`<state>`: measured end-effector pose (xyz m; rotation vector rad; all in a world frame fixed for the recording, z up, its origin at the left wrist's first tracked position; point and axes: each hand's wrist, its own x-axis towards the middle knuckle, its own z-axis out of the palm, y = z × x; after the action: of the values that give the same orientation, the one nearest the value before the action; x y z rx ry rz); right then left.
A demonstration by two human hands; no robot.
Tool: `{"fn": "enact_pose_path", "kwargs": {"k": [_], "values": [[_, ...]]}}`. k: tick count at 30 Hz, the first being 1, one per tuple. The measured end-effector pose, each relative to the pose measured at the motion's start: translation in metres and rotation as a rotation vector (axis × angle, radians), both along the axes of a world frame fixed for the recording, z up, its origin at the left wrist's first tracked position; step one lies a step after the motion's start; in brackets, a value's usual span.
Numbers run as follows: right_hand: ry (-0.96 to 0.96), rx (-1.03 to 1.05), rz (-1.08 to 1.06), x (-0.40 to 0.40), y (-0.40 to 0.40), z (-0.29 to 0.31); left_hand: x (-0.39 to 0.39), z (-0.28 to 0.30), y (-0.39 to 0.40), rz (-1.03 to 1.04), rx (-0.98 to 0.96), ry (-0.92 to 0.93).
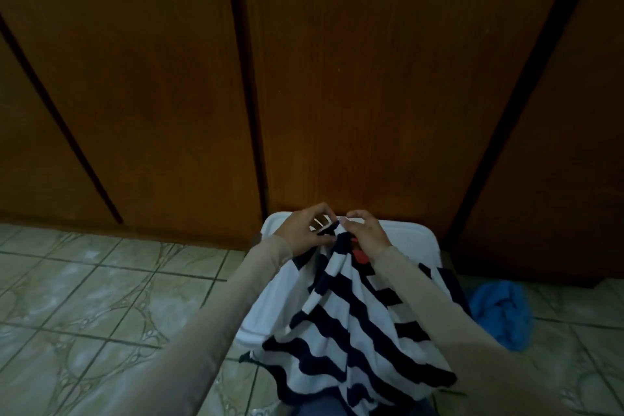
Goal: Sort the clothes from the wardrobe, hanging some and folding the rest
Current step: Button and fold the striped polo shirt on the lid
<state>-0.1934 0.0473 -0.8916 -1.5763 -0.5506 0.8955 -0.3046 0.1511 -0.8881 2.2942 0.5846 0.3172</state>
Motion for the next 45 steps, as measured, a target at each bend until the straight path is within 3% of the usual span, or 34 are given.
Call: {"fn": "enact_pose_path", "kwargs": {"k": [9, 13, 16, 19, 21, 24, 26, 29, 36, 45], "values": [[-0.094, 0.119, 0.037, 0.02, -0.02, 0.041, 0.036, 0.053, -0.009, 0.018, 0.444, 0.109], [-0.37, 0.09, 0.038, 0.03, -0.026, 0.058, 0.045, 0.092, -0.006, 0.013, 0.357, 0.046], [-0.518, 0.129, 0.028, 0.033, -0.025, 0.076, 0.052, 0.123, -0.006, 0.01, 0.407, 0.061], [-0.676, 0.163, -0.115, 0.031, -0.021, 0.097, 0.059, 0.148, -0.007, 0.007, 0.338, 0.007], [-0.879, 0.091, -0.221, 0.029, -0.021, 0.11, 0.06, 0.164, -0.007, 0.006, 0.314, -0.048], [-1.168, 0.056, -0.266, 0.023, -0.021, 0.126, 0.062, 0.186, -0.012, 0.003, 0.345, -0.15], [-1.249, 0.074, -0.302, 0.019, -0.02, 0.135, 0.063, 0.196, -0.014, 0.027, 0.35, -0.204], [-1.254, 0.064, -0.369, 0.016, -0.018, 0.145, 0.063, 0.204, -0.014, 0.104, 0.343, -0.237], [-1.389, -0.245, -0.447, 0.013, -0.02, 0.153, 0.052, 0.226, -0.018, 0.161, 0.265, -0.327], [-1.2, -0.202, -0.347, 0.002, -0.043, 0.143, 0.034, 0.221, -0.02, 0.384, 0.3, -0.395]]}}
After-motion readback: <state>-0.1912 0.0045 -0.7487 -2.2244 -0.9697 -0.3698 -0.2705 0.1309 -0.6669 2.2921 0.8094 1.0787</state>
